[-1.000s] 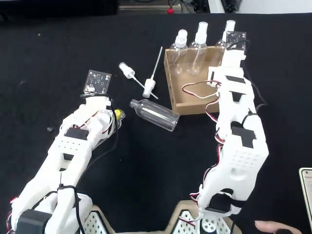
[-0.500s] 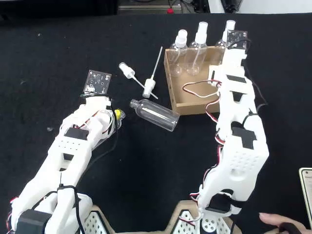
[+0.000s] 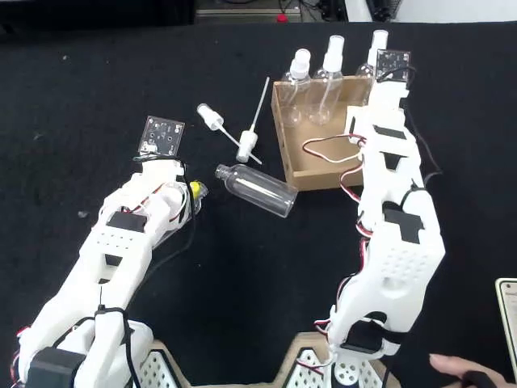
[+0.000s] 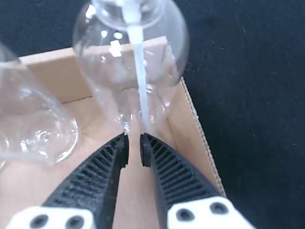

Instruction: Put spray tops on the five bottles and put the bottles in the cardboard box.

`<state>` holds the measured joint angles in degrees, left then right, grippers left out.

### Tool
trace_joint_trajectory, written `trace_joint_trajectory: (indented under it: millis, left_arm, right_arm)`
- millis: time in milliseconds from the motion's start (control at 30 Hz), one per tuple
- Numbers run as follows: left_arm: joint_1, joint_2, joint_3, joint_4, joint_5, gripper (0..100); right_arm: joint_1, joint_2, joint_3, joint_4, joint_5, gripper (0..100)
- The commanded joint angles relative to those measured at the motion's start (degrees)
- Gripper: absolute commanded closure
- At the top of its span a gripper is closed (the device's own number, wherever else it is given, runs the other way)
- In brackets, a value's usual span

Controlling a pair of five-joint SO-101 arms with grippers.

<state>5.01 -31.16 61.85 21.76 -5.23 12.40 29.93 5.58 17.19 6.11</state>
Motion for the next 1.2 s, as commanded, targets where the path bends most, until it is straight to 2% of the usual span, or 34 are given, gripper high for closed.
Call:
trace_joint_trajectory:
  millis: [0, 333, 567, 700, 933, 1100, 1167]
  left_arm:
    - [-0.7, -0.9, -0.2, -1.3, -0.1, 82]
    - [-0.7, -0.9, -0.2, -1.3, -0.1, 82]
    - [-0.7, -0.9, -0.2, -1.3, -0.1, 82]
    - [-0.7, -0.9, -0.2, -1.3, -0.1, 82]
    - [-1.2, -0.9, -0.2, -1.2, -0.1, 82]
    - [-5.0, -0.9, -0.8, -1.3, 0.5, 82]
    - [-6.0, -0.9, -0.8, -1.3, 2.8, 82]
  right_arm:
    - [0.9, -2.1, -3.1, 1.2, 0.2, 95.9]
    - [0.4, -16.9, -2.7, 18.1, 0.2, 95.9]
    - [-1.2, -28.0, -2.7, 36.0, 0.6, 95.9]
    - [-6.0, -32.1, -2.7, 45.6, 0.6, 95.9]
    - [-17.7, -35.8, -2.7, 55.9, 0.6, 95.6]
    - [-28.3, -35.6, -1.8, 57.8, 0.6, 95.1]
    - [-32.1, -34.2, -0.7, 56.3, 0.6, 91.0]
